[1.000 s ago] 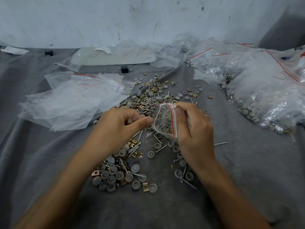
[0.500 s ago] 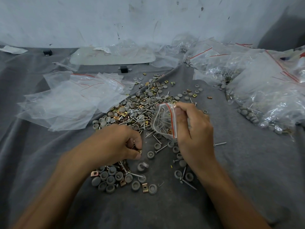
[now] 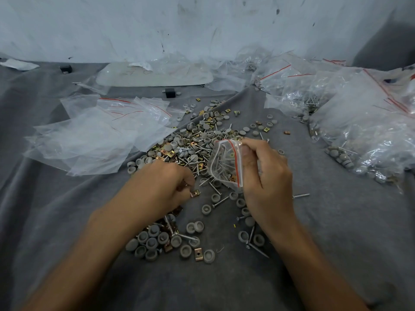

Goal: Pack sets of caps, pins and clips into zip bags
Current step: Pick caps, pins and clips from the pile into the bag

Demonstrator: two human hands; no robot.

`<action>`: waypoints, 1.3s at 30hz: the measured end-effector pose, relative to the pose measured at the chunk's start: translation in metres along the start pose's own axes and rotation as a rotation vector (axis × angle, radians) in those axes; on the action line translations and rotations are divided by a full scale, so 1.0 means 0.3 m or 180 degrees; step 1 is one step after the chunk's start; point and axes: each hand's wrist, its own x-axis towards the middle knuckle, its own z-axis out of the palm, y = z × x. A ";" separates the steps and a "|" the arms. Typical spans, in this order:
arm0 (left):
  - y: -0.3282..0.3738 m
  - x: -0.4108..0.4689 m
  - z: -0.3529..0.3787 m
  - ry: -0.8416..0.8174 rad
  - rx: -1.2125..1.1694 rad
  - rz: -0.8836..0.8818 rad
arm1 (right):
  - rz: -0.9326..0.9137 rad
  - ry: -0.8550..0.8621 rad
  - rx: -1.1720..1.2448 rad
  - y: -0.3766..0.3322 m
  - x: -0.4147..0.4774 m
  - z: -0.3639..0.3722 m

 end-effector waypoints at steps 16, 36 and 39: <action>0.017 -0.005 0.033 -0.0173 -0.0319 -0.0060 | 0.0041 0.0020 -0.0008 0.000 -0.003 -0.001; 0.089 -0.004 0.024 0.1269 -0.2128 -0.0059 | -0.0144 -0.0410 -0.0213 -0.006 -0.008 0.004; 0.091 -0.004 0.032 0.1225 -0.2135 0.0005 | -0.0218 -0.0464 -0.0262 -0.004 -0.012 0.008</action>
